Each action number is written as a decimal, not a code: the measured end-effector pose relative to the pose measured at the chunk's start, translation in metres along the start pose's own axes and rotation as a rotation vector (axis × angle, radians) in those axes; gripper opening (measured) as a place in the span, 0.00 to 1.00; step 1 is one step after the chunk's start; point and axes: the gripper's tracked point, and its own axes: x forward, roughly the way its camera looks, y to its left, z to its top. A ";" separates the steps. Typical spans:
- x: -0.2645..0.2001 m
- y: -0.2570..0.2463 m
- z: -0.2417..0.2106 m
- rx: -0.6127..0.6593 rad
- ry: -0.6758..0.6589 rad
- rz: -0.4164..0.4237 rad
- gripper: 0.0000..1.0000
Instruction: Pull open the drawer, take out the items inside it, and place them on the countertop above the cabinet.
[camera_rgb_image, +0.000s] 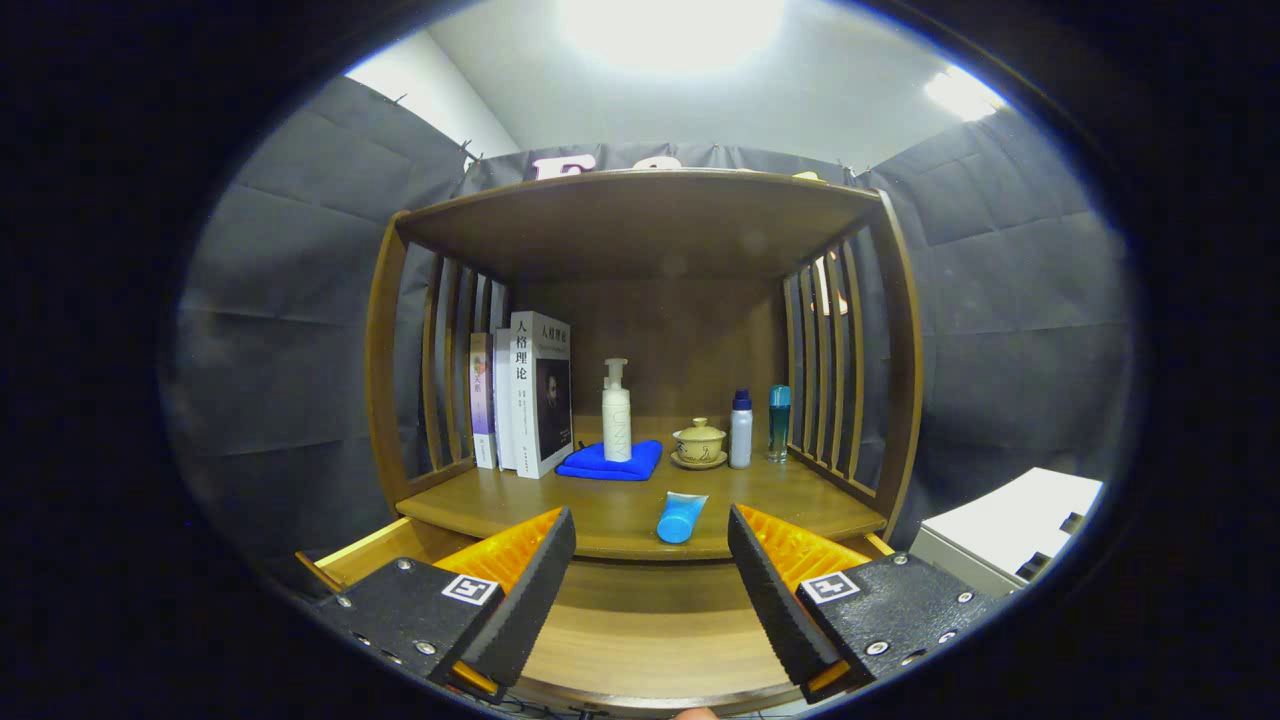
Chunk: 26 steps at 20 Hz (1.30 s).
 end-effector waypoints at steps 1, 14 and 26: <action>-0.003 0.000 -0.002 -0.006 -0.001 0.000 0.94; -0.059 0.013 -0.053 -0.005 0.056 0.037 0.94; -0.107 0.024 -0.141 -0.055 0.214 0.090 0.94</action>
